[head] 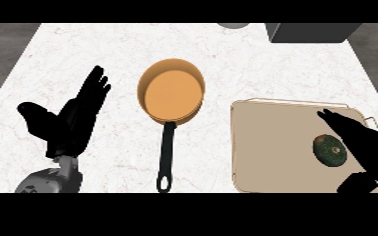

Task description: Pick the squash from the tray and place it in the pot

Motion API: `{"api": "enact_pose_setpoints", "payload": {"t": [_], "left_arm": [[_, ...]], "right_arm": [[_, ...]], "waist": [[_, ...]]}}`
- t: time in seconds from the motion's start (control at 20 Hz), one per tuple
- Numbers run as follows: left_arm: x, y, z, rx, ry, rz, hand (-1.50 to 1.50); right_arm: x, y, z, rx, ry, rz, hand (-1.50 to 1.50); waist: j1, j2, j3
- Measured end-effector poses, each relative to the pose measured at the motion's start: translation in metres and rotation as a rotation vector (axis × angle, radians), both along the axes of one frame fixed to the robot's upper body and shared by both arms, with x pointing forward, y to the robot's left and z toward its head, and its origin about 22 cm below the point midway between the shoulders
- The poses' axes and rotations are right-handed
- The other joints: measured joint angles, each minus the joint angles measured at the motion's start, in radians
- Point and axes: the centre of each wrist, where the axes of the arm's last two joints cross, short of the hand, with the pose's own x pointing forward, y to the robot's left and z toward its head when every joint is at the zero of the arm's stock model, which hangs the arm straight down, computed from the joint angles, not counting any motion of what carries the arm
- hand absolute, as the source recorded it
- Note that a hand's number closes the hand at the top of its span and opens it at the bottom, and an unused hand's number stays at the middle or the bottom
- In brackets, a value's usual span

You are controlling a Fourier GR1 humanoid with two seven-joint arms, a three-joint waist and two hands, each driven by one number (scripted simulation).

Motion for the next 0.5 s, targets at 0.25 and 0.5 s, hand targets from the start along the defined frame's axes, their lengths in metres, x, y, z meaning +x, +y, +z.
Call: {"api": "enact_pose_setpoints", "payload": {"t": [0.25, 0.5], "left_arm": [[0.003, 0.002, 0.001, -0.002, -0.001, -0.002, 0.0], [0.008, 0.004, 0.002, -0.001, -0.003, -0.002, 0.0]], "right_arm": [[0.002, 0.001, -0.016, -0.059, 0.034, -0.02, -1.5], [0.014, -0.002, -0.024, -0.091, 0.067, -0.024, -1.5]], "waist": [[-0.002, 0.0, 0.0], [-0.002, 0.0, 0.0]]}}
